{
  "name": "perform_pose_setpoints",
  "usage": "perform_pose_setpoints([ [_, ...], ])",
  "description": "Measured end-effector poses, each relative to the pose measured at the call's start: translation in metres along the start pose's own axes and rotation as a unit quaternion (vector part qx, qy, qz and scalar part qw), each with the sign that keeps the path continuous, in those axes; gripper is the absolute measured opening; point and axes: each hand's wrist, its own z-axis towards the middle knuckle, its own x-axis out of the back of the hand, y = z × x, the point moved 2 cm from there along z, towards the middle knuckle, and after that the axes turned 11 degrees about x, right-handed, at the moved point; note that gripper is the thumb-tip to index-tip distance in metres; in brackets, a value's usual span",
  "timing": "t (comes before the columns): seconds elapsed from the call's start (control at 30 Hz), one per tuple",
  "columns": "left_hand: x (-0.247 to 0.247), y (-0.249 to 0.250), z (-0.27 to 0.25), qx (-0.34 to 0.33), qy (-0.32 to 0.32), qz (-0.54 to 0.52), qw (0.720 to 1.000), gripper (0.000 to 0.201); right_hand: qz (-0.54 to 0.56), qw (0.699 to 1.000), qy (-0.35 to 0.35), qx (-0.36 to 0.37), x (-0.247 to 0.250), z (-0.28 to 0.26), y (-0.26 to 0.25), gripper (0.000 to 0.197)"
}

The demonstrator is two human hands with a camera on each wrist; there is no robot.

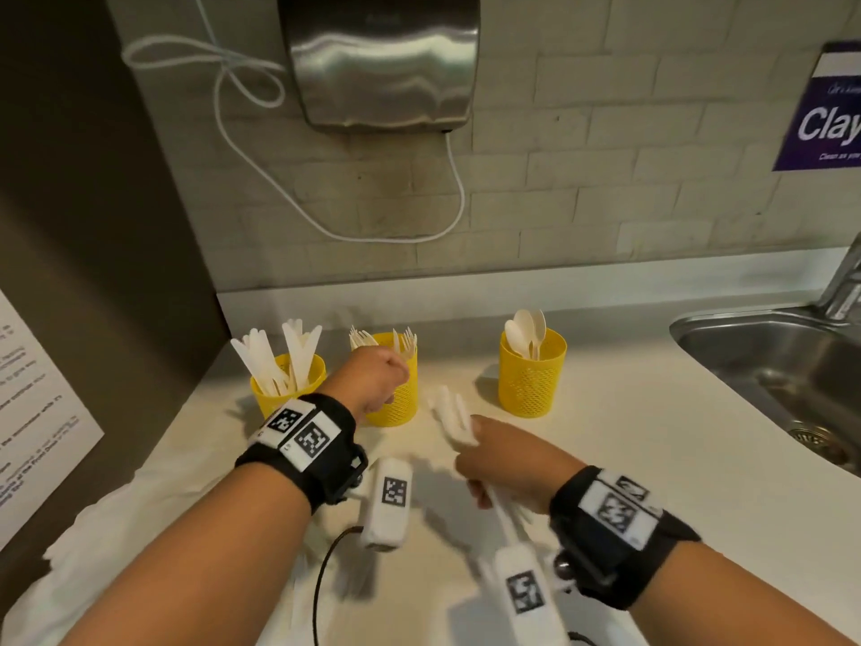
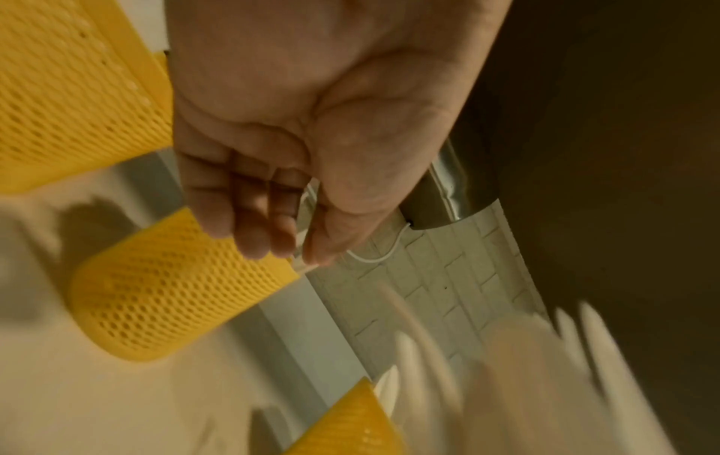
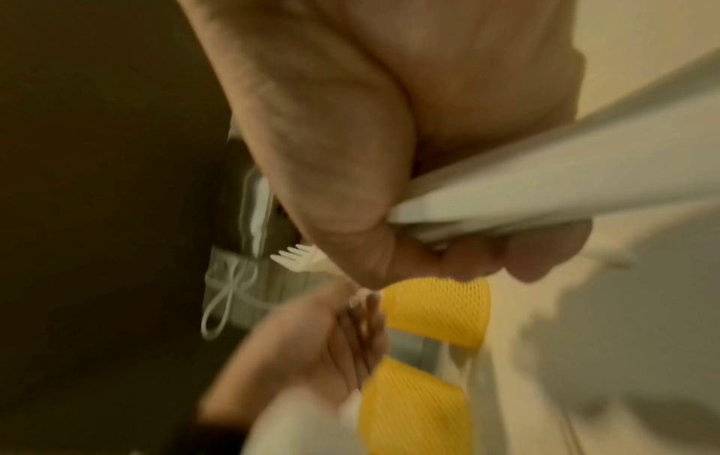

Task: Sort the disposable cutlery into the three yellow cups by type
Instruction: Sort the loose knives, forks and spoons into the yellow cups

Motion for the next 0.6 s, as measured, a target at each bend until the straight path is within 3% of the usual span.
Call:
perform_pose_setpoints([
  [0.1,0.003,-0.017,0.003,0.011,-0.025,0.050,0.998,0.015,0.224,0.968,0.111,-0.007,0.037,-0.013,0.010,0.014],
  [0.2,-0.014,-0.026,0.003,0.010,-0.067,0.118,0.991,0.016,0.417,0.878,0.233,-0.010,0.071,-0.018,0.028,0.020],
  [0.3,-0.046,-0.019,0.007,-0.005,-0.075,0.177,0.981,0.017,0.519,0.793,0.317,-0.042,0.084,-0.025,0.050,0.016],
  [0.4,-0.085,-0.006,0.016,-0.032,-0.046,0.254,0.966,0.033,0.543,0.771,0.328,-0.057,0.078,-0.035,0.064,0.014],
  [0.5,-0.119,-0.001,0.027,-0.011,-0.029,0.245,0.969,0.055,0.546,0.766,0.332,-0.068,0.069,-0.049,0.072,0.015],
  [0.6,-0.138,-0.001,0.034,-0.002,-0.017,0.284,0.959,0.053,0.545,0.766,0.331,-0.081,0.066,-0.063,0.082,0.015],
])
